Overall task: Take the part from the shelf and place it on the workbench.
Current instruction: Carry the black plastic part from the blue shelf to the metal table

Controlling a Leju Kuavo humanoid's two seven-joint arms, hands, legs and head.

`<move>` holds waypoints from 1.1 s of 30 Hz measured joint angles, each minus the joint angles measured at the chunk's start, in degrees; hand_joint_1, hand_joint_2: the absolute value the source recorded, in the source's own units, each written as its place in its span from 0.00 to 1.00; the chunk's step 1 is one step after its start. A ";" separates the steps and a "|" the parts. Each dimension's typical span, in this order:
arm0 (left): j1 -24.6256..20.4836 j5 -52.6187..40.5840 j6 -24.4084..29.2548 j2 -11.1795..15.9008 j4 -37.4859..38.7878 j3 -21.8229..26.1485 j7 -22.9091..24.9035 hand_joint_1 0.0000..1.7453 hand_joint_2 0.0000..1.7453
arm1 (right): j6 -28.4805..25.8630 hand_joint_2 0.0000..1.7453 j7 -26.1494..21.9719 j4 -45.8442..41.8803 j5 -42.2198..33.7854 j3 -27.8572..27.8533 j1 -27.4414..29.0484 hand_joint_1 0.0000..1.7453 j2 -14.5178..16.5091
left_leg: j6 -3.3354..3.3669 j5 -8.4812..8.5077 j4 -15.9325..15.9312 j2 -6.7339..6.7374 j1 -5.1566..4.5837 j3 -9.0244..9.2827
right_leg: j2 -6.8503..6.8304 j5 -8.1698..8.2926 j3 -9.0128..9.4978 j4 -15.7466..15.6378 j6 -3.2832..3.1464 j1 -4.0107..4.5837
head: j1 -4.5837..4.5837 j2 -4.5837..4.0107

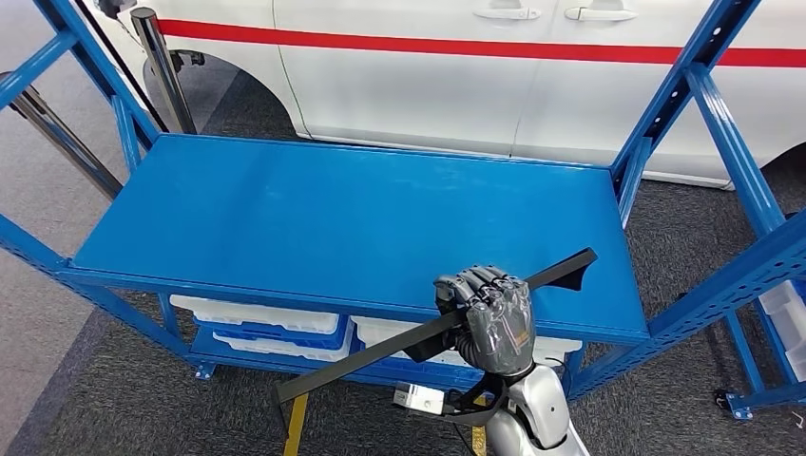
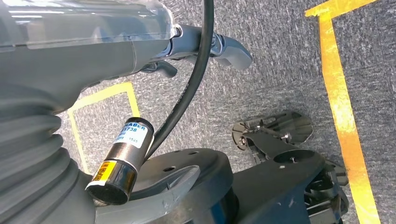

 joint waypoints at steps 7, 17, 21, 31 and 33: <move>0.00 0.09 -0.48 0.00 0.00 -0.25 0.21 0.00 1.00 | 0.00 1.00 0.02 -0.71 -0.24 -0.79 0.48 1.00 0.00 | 0.17 -0.11 0.25 0.00 -0.09 -0.14 | 0.00 0.08 0.00 -0.05 0.14 -0.11 | 0.00 0.00; -0.15 0.09 -0.77 -0.19 0.00 -0.54 0.22 0.00 1.00 | 0.00 1.00 1.08 -0.86 -0.85 -1.07 0.48 1.00 -0.11 | 1.77 1.70 -0.85 0.40 0.44 -0.27 | -0.02 -2.22 -1.13 2.67 1.70 -0.10 | 0.05 0.00; -0.20 0.09 -0.81 -0.22 0.00 -0.97 0.21 0.00 1.00 | 0.00 1.00 1.80 -0.94 -1.03 -1.09 0.49 1.00 -0.56 | 1.93 2.05 -0.40 0.62 0.57 -1.30 | -0.22 -8.82 -5.57 15.54 2.53 -0.80 | 0.05 0.00; -0.34 0.09 -0.81 -0.26 0.01 -1.32 0.10 0.00 1.00 | 0.00 1.00 2.17 -1.19 -1.07 -1.11 0.22 1.00 -1.09 | -0.95 1.21 2.69 0.38 0.84 -3.76 | -0.25 -2.81 2.43 1.02 0.56 -1.12 | -0.02 0.00; -0.44 0.09 -0.81 -0.26 0.02 -1.32 0.06 0.00 1.00 | 0.00 1.00 2.35 -1.19 -1.18 -1.11 0.10 1.00 -1.10 | -1.48 -2.79 7.28 0.39 1.03 -5.50 | -0.46 -2.09 1.74 0.83 -0.37 -1.16 | -0.04 0.00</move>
